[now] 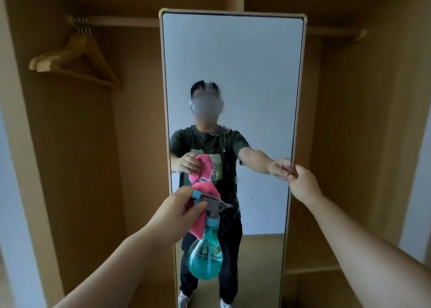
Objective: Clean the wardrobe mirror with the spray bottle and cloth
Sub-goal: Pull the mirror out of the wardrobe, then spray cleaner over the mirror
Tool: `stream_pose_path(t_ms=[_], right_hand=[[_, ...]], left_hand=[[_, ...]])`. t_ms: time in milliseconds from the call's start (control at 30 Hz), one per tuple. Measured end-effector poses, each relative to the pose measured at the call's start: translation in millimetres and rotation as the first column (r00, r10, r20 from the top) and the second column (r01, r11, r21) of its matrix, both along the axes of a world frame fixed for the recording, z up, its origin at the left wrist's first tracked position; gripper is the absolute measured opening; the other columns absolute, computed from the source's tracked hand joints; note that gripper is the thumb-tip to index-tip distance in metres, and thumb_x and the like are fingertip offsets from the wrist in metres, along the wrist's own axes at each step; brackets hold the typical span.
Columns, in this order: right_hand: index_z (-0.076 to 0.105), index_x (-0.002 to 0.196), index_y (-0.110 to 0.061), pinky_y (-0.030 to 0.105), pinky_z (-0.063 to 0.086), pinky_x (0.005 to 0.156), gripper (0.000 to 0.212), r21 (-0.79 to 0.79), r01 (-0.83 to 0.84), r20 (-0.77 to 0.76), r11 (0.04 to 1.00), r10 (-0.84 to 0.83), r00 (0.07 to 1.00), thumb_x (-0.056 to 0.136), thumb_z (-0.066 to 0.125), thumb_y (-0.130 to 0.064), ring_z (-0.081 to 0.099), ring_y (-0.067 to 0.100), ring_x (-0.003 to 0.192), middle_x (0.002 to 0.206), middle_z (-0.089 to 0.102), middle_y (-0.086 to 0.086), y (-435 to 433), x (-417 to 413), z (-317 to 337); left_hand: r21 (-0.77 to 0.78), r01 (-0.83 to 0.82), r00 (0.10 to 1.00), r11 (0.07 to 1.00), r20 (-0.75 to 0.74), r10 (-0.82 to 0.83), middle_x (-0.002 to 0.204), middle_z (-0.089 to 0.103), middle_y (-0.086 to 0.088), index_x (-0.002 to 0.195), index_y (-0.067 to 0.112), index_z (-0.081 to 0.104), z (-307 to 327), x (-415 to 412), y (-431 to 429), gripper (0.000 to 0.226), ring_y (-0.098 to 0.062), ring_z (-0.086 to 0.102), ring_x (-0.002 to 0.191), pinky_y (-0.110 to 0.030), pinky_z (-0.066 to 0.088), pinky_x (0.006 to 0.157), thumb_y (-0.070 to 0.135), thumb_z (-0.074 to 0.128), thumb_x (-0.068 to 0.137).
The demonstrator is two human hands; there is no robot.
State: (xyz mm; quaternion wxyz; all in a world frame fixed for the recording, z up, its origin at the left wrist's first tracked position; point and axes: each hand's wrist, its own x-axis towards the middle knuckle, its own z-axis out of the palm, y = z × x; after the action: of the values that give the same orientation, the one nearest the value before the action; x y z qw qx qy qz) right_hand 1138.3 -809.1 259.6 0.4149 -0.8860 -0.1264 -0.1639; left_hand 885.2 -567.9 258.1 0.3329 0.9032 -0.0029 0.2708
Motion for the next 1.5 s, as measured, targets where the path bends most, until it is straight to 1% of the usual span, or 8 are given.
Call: stream_pose_path(t_ms=[133,433,867,967,1133,1300,1367,1500], right_hand=[[0.033,0.146,-0.010,0.037,0.047,0.094,0.055,0.087,-0.003,0.090,0.996,-0.005,0.996,0.096,0.055,-0.015,0.053,0.030,0.121,0.141,0.045,0.015,-6,-26,-10],[0.059,0.110,-0.029,0.016,0.052,0.078,0.017,0.198,-0.452,0.103,0.870,0.440,0.892,0.094,0.060,-0.024,0.060,-0.001,0.096,0.104,0.064,-0.012,25,-186,-34],[0.064,0.101,-0.014,0.033,0.057,0.077,0.028,0.386,-0.518,-0.029,0.763,0.572,0.820,0.077,0.079,-0.009,0.068,0.020,0.088,0.093,0.070,0.004,-11,-227,-72],[0.067,0.097,-0.012,0.028,0.055,0.072,0.024,0.409,-0.521,-0.028,0.749,0.581,0.813,0.077,0.079,-0.010,0.068,0.018,0.084,0.088,0.070,0.004,-20,-216,-75],[0.066,0.092,0.000,0.034,0.054,0.072,0.029,0.522,-0.540,0.067,0.661,0.599,0.798,0.074,0.080,-0.017,0.066,0.027,0.081,0.085,0.067,0.016,-46,-195,-69],[0.066,0.087,-0.006,0.034,0.049,0.073,0.030,0.678,-0.529,0.107,0.510,0.644,0.758,0.070,0.078,-0.027,0.062,0.026,0.079,0.083,0.065,0.014,-59,-178,-56],[0.069,0.091,-0.007,0.035,0.051,0.076,0.026,0.723,-0.519,0.077,0.455,0.694,0.716,0.071,0.077,-0.021,0.064,0.027,0.084,0.088,0.068,0.013,-61,-172,-51],[0.077,0.097,-0.015,0.028,0.055,0.069,0.024,0.811,-0.486,-0.070,0.326,0.878,0.474,0.076,0.068,-0.007,0.067,0.019,0.080,0.089,0.071,0.009,-67,-176,-41]], left_hand=[[0.019,0.014,1.000,1.000,-0.002,-0.014,0.089,0.060,0.005,0.085,0.029,0.055,-3,-2,-2,0.009,-0.010,0.061,0.081,-0.028,0.055,0.072,0.027,0.058,0.093],[0.007,0.189,0.982,0.982,0.007,-0.189,0.092,0.059,0.008,0.087,0.031,0.054,-15,-16,-14,0.010,-0.008,0.059,0.083,-0.024,0.051,0.073,0.024,0.057,0.094],[-0.063,0.416,0.909,0.907,0.057,-0.413,0.094,0.058,0.008,0.094,0.029,0.061,-52,-17,-68,0.009,-0.009,0.058,0.086,-0.017,0.048,0.074,0.020,0.061,0.091],[-0.090,0.395,0.918,0.914,0.064,-0.390,0.097,0.058,0.006,0.098,0.022,0.065,-55,-10,-82,0.009,-0.012,0.059,0.089,-0.021,0.051,0.078,0.024,0.062,0.090],[0.023,0.228,0.973,0.973,0.019,-0.228,0.096,0.053,0.004,0.097,0.019,0.067,-62,4,-89,0.041,-0.007,0.054,0.084,-0.016,0.048,0.069,0.054,0.059,0.077],[0.162,0.213,0.975,0.964,0.023,-0.219,0.093,0.052,0.010,0.089,0.031,0.064,-62,4,-106,0.034,-0.005,0.052,0.087,-0.010,0.045,0.065,0.060,0.046,0.084],[0.160,0.214,0.974,0.964,0.045,-0.224,0.092,0.051,0.013,0.092,0.028,0.067,-58,8,-117,0.033,-0.002,0.052,0.086,-0.007,0.042,0.064,0.057,0.049,0.089],[0.181,0.201,0.973,0.963,0.074,-0.217,0.089,0.052,0.010,0.098,0.021,0.073,-46,17,-123,0.025,0.001,0.052,0.083,-0.004,0.038,0.067,0.038,0.056,0.092]])
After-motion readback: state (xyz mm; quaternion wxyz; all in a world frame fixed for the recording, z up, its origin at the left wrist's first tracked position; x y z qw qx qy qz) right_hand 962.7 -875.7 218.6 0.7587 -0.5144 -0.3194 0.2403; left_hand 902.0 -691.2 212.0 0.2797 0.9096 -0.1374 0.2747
